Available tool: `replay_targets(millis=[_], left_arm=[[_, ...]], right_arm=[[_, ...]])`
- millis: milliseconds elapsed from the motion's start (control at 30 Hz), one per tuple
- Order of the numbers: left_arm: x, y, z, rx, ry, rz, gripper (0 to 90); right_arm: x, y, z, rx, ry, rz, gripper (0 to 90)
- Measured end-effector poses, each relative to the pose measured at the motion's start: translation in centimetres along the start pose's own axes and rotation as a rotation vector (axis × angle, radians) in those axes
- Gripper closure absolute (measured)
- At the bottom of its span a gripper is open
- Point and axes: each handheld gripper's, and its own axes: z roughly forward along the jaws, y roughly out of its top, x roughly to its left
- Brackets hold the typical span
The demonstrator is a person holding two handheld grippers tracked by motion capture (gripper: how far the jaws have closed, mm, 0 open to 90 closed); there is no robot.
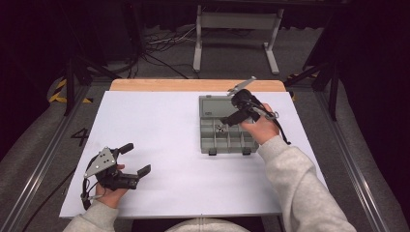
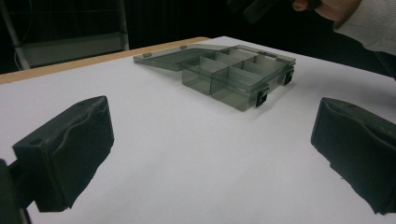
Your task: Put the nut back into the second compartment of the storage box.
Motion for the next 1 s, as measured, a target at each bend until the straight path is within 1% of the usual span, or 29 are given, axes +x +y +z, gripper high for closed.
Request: replay_targets(millis=[33,67,133,167,200,233,267,300,333,400,467,500,567,600,633,733,767,867,1000], left_arm=[[0.0,0.0,0.0,0.001,0.002,0.005,0.0],[0.0,0.0,0.1,0.0,0.0,0.007,0.0],[-0.1,0.0,0.1,0.003,0.0,0.001,0.0],[-0.1,0.1,0.2,0.001,0.001,0.004,0.0],[-0.1,0.1,0.2,0.001,0.001,0.004,0.0],[-0.1,0.1,0.2,0.001,0.001,0.004,0.0],[-0.1,0.1,0.2,0.003,0.001,0.009,0.0],[-0.1,0.1,0.1,0.006,0.002,0.006,0.0],[-0.1,0.1,0.1,0.003,0.005,0.002,0.0],[-0.1,0.1,0.1,-0.004,0.006,0.005,0.0],[-0.2,0.2,0.0,-0.007,0.006,0.007,0.0],[-0.2,0.3,0.0,-0.006,0.006,0.009,0.0],[-0.2,0.5,-0.1,-0.011,0.0,0.016,0.0],[-0.3,0.6,-0.2,-0.018,-0.001,0.021,0.0],[-0.4,0.7,-0.3,-0.022,-0.003,0.02,0.0],[-0.5,1.1,-0.4,-0.032,-0.023,0.013,0.0],[-0.6,1.2,-0.4,-0.038,-0.029,0.013,0.0],[-0.8,1.8,-0.4,-0.04,-0.042,0.03,0.0],[-1.0,2.0,-0.4,-0.042,-0.047,0.047,0.0]], right_arm=[[0.3,-0.7,-1.0,-0.056,-0.019,-0.005,6.0],[0.6,-1.4,-2.0,-0.113,-0.039,-0.01,4.5],[1.3,-3.1,-3.9,-0.226,-0.054,-0.018,2.8],[1.5,-3.9,-4.6,-0.265,-0.055,-0.024,2.1],[1.5,-3.9,-4.6,-0.265,-0.055,-0.024,2.1],[1.8,-5.3,-5.7,-0.342,-0.034,-0.022,2.1],[1.8,-5.3,-5.7,-0.342,-0.034,-0.022,0.5],[2.0,-6.9,-6.5,-0.417,-0.042,-0.012,0.4],[2.1,-8.2,-7.2,-0.459,-0.044,0.016,0.2],[2.2,-10.1,-7.7,-0.526,-0.042,0.057,0.1],[2.5,-12.1,-7.9,-0.573,-0.055,0.077,0.1],[2.6,-13.1,-7.9,-0.592,-0.056,0.085,0.1],[3.0,-15.1,-7.9,-0.603,-0.049,0.096,0.0],[3.2,-15.8,-7.9,-0.615,-0.042,0.094,0.0],[3.3,-16.7,-7.8,-0.622,-0.018,0.087,0.0],[3.7,-18.5,-7.5,-0.602,-0.005,0.09,0.0],[3.9,-19.1,-7.4,-0.602,0.0,0.099,0.0],[4.1,-20.3,-7.3,-0.621,-0.007,0.115,0.0],[4.3,-20.6,-7.2,-0.61,-0.018,0.115,0.0]])
